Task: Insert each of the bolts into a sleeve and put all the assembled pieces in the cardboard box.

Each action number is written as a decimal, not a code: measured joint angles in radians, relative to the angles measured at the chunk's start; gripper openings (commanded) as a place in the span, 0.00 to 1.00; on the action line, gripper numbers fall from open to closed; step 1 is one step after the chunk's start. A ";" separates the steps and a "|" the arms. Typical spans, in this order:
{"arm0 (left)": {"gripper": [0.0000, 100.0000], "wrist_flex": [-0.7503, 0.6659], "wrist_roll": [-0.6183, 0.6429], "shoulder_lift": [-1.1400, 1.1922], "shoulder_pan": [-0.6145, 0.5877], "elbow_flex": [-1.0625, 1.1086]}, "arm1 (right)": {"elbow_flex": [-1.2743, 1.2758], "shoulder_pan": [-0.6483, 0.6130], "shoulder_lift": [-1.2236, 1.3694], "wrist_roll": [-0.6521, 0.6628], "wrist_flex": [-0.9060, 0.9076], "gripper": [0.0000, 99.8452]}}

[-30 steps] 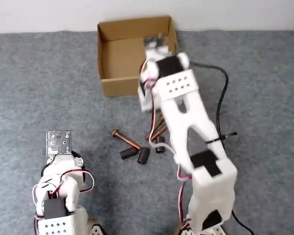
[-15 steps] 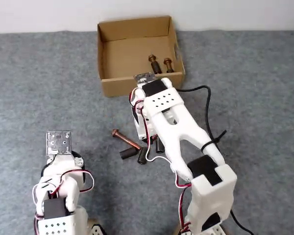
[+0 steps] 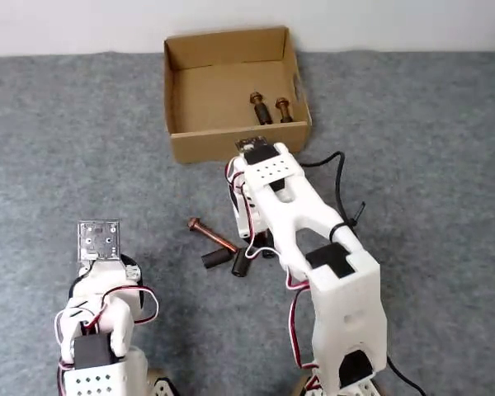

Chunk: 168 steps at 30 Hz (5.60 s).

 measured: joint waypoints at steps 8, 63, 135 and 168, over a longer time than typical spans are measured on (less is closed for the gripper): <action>0.01 0.000 0.000 0.000 0.000 0.000 | -0.023 0.008 0.037 -0.011 0.021 0.01; 0.01 0.163 0.287 0.554 0.244 -0.655 | 1.189 0.367 -2.018 -0.144 0.127 0.01; 0.10 0.598 -0.203 2.883 0.674 -2.786 | 1.231 0.368 -2.056 -0.144 0.103 0.01; 0.00 0.663 0.158 2.588 0.755 -2.955 | 1.231 0.368 -2.056 -0.144 0.103 0.01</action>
